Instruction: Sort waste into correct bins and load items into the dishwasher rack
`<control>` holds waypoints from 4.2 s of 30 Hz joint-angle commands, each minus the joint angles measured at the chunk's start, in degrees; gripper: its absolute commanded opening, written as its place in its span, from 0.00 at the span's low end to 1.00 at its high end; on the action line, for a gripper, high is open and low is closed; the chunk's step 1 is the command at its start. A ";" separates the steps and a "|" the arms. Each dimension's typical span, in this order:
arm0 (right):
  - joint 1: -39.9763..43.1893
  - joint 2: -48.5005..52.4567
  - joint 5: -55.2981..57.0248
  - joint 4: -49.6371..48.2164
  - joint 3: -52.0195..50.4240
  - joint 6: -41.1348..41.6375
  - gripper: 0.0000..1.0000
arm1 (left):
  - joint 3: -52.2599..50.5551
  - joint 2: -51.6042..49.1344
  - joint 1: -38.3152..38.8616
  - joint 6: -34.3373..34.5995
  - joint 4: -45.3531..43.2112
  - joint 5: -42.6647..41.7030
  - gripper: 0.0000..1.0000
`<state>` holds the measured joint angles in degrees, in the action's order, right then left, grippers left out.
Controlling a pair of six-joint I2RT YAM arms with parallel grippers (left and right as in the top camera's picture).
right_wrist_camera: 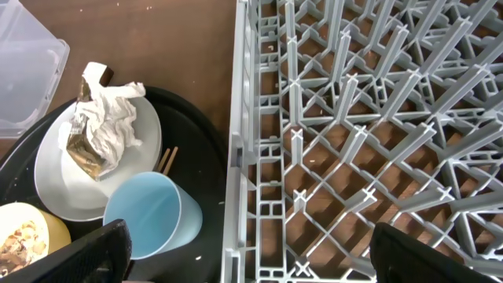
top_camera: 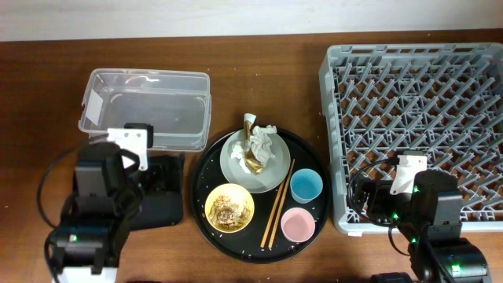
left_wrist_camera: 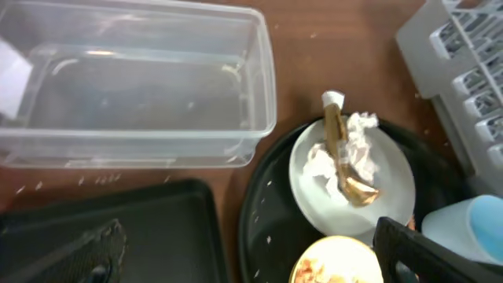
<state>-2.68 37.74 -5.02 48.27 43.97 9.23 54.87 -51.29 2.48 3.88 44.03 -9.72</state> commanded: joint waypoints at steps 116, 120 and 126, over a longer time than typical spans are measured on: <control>-0.31 -0.07 -0.50 3.17 1.36 0.52 0.98 | 12.20 -41.11 9.29 6.91 -24.39 2.19 0.54; -0.31 -0.07 -0.50 3.17 1.36 0.52 0.98 | 12.20 -41.46 18.47 2.01 -25.51 2.27 0.62; -0.31 -0.07 -0.52 3.23 1.36 0.52 0.98 | 12.20 -52.57 27.34 2.86 -26.49 3.48 0.71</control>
<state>-2.68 37.74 -5.41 51.44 44.16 9.30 66.61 -98.76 27.73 7.07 18.41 -6.02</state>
